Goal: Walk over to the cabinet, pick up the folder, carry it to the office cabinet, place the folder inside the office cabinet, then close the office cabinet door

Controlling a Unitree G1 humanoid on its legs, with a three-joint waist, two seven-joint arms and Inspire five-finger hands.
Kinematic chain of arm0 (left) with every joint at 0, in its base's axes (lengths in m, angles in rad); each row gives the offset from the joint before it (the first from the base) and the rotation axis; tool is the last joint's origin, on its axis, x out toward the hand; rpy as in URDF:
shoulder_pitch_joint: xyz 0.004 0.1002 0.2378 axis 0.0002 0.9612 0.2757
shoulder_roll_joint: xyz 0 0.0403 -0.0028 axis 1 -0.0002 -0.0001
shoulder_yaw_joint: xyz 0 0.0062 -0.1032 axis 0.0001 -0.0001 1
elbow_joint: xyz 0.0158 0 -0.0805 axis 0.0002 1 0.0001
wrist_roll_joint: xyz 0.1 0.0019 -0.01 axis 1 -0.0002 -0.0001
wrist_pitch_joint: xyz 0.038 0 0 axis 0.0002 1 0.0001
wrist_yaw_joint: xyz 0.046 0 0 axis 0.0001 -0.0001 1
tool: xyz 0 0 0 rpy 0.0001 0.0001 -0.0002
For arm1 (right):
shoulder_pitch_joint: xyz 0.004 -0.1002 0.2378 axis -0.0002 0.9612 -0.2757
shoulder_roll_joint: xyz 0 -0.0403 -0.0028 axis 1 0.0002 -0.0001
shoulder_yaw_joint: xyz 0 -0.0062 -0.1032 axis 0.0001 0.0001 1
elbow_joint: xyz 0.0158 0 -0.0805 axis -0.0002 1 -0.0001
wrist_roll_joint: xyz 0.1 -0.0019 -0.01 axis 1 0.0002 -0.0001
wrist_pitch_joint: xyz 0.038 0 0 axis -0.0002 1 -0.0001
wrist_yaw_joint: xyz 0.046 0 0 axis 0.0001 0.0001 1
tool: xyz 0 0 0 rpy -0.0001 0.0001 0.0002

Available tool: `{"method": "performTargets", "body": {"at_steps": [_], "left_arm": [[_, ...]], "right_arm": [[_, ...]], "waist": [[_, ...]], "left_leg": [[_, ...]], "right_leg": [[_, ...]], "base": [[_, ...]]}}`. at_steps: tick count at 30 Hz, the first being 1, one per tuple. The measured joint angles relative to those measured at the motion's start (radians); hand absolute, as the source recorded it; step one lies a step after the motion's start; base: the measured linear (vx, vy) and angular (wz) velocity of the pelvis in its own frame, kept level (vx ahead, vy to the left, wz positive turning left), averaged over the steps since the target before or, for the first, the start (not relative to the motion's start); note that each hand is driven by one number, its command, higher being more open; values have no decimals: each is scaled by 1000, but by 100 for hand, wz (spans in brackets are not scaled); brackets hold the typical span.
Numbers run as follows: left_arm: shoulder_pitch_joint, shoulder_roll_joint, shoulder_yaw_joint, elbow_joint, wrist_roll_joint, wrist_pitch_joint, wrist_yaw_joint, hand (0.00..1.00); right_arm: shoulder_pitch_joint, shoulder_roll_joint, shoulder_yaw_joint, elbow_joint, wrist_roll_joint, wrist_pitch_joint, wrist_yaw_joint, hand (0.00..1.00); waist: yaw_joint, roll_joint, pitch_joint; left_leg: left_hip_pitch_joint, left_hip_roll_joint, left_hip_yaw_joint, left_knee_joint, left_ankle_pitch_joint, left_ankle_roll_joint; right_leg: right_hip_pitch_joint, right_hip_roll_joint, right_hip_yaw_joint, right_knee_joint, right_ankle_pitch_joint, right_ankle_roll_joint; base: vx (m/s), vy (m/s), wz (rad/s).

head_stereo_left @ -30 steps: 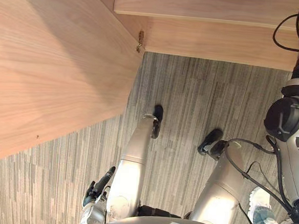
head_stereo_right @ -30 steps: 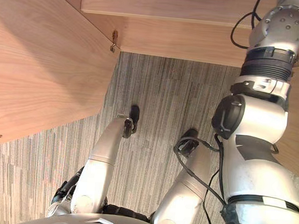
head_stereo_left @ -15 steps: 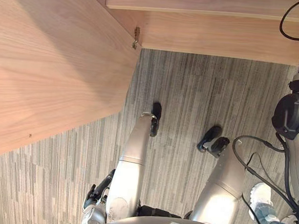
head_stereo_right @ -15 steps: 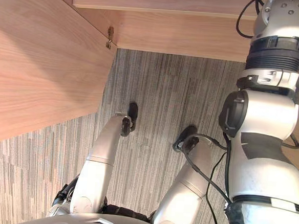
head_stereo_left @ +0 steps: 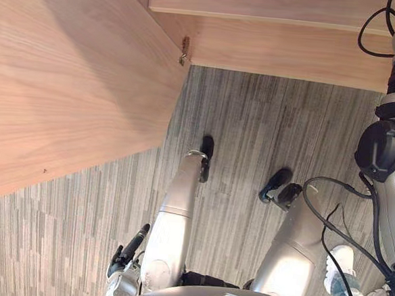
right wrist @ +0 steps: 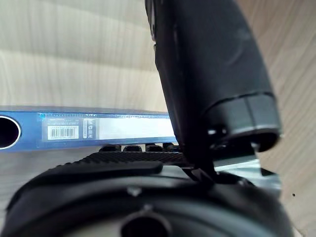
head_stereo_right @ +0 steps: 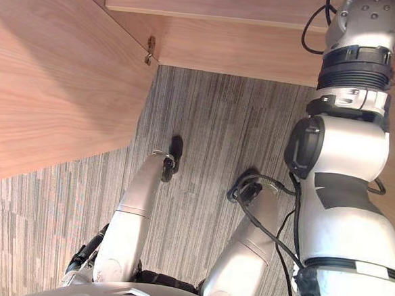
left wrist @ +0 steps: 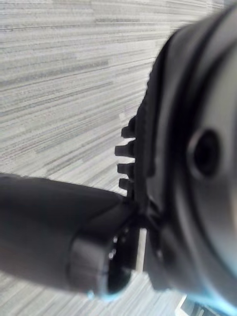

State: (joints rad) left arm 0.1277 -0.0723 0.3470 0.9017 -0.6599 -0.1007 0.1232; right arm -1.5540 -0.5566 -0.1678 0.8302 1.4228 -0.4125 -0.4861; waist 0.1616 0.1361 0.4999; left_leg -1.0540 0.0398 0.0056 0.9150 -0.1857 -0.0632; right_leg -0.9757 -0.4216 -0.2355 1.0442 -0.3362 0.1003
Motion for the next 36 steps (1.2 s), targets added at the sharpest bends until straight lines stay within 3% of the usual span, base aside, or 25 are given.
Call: {"method": "performTargets", "body": {"at_steps": [4,7,10,13,24,32,36], "left_arm": [[-10,-1,13,0,0,1,-3,100],[-17,-2,24,1,0,6,-11,100],[-19,-3,29,2,4,17,-31,100],[-19,-3,36,2,6,16,-43,100],[-58,-8,94,12,9,14,-42,100],[-79,-7,90,13,44,15,-64,100],[-77,-5,91,17,45,15,-65,100]], "right_arm": [[12,6,-11,55,-1,42,6,100],[19,8,6,130,-30,136,6,100],[42,8,64,176,-153,267,7,100],[48,12,106,178,-232,323,33,100],[52,41,52,176,-281,348,115,100],[110,36,32,199,-280,366,126,100],[115,23,68,240,-342,405,147,100]], "waist": [[-5,0,-1],[-10,1,-3],[-12,1,-3],[-17,1,-6],[-26,-5,-34],[-26,-19,-57],[-20,-21,-62]], "left_leg": [[32,1,-2,-31,10,-3],[63,9,1,-71,23,-3],[131,22,7,-143,43,-2],[189,23,12,-207,63,-1],[327,37,22,-464,175,-11],[408,34,13,-617,241,-25],[440,40,13,-672,262,-31]], "right_leg": [[32,6,-12,-26,6,-8],[67,16,-30,-71,26,-28],[140,43,-48,-156,58,-30],[196,52,-62,-218,80,-31],[317,110,-108,-442,177,-38],[369,120,-142,-513,189,-43],[387,131,-149,-537,191,-46]], "base": [[3,36,1],[21,48,-5],[42,53,-11],[40,29,-2],[49,-7,-2],[50,-34,6],[15,-16,0]]}}
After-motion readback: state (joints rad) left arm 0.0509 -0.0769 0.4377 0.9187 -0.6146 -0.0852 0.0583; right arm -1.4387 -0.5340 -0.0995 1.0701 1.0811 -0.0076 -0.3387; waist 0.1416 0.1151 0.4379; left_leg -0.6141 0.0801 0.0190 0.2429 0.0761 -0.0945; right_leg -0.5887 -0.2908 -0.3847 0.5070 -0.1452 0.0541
